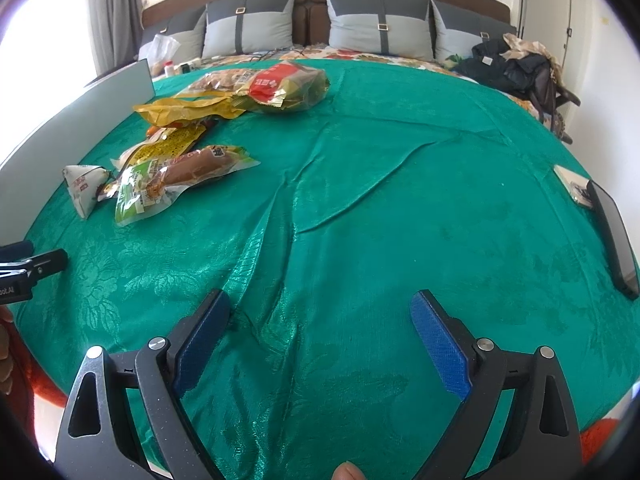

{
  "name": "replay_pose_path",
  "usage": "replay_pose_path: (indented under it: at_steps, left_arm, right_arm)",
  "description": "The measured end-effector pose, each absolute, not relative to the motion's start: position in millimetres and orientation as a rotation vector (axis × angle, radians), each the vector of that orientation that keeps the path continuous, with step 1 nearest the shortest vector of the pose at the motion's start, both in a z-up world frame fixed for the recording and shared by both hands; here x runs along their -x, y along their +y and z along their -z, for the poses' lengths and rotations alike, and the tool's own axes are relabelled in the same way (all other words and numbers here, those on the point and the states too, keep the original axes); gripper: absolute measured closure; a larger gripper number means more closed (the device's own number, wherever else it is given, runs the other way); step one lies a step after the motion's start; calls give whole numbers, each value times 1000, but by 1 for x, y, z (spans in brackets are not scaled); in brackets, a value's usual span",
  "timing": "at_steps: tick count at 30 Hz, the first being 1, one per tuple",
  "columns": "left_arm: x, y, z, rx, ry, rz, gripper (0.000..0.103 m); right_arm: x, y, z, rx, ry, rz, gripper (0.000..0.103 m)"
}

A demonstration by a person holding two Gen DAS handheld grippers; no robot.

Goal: Organize snacks

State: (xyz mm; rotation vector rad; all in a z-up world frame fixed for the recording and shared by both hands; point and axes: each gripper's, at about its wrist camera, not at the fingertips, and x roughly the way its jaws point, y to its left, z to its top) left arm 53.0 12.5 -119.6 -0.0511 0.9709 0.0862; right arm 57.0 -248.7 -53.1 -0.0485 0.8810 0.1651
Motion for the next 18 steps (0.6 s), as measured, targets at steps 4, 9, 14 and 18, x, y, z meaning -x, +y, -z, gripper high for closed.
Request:
replay_pose_path:
  at_steps: [4, 9, 14, 18]
  left_arm:
    - [-54, 13, 120, 47, 969, -80, 0]
    - [-54, 13, 120, 35, 977, -54, 0]
    - [-62, 15, 118, 24, 1045, -7, 0]
    - [-81, 17, 104, 47, 1040, 50, 1]
  right_arm:
    - [-57, -249, 53, 49, 879, -165, 8]
    - [-57, -248, 53, 46, 875, -158, 8]
    - [-55, -247, 54, 44, 868, -152, 8]
    - [-54, -247, 54, 42, 862, -151, 8]
